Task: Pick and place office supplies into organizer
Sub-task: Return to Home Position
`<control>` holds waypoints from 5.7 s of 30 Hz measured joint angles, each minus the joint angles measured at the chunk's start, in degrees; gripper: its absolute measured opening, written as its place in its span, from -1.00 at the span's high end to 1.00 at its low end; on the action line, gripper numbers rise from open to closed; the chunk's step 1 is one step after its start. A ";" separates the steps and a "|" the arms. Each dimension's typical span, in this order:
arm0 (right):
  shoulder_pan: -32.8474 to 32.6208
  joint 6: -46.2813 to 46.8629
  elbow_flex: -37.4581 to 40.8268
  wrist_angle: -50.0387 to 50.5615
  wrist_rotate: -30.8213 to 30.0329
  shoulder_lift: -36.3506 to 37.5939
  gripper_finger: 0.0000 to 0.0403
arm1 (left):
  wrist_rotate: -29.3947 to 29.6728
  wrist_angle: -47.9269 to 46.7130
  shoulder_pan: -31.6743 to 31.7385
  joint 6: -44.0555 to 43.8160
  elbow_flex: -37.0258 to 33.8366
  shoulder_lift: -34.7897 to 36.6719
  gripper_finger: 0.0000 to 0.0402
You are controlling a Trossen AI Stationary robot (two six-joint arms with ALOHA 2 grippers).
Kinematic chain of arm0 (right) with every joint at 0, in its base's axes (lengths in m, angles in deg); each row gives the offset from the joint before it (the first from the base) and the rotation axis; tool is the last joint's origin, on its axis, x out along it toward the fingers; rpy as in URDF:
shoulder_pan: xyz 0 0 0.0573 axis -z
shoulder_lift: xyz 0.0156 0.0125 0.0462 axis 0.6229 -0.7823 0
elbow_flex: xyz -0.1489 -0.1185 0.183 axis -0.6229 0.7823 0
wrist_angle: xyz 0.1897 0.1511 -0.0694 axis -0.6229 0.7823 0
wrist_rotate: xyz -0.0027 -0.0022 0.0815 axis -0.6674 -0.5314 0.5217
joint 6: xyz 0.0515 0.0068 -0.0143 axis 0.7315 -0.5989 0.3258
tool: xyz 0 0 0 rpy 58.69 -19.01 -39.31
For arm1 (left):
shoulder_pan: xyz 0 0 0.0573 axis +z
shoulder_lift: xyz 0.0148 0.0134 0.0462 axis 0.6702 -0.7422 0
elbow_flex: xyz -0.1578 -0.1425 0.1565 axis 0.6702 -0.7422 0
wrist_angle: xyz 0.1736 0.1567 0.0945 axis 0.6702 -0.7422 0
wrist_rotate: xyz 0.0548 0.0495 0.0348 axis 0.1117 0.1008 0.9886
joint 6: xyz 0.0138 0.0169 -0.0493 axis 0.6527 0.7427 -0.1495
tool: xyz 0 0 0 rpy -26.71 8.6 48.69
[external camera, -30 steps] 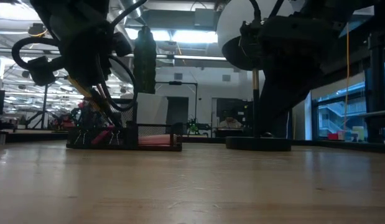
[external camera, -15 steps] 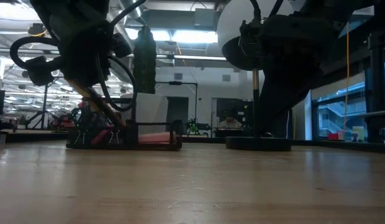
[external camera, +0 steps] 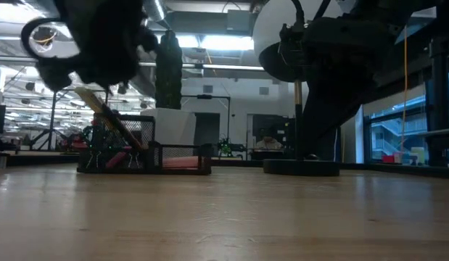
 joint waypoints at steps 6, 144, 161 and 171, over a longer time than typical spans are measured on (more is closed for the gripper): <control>-0.02 0.00 0.00 0.05 0.02 0.00 0.20 | -3.24 0.00 0.00 -1.71 8.01 0.04 0.39; 29.57 -49.63 59.43 -26.29 11.51 98.36 0.20 | -29.74 78.55 5.46 -5.97 -59.60 99.10 0.60; 29.57 -49.32 59.43 -26.32 11.53 98.36 0.20 | -30.05 78.60 5.46 -5.00 -59.60 99.10 0.60; 29.57 -49.30 59.43 -26.32 11.53 98.36 0.20 | -30.05 78.60 5.46 -5.00 -59.60 99.10 0.60</control>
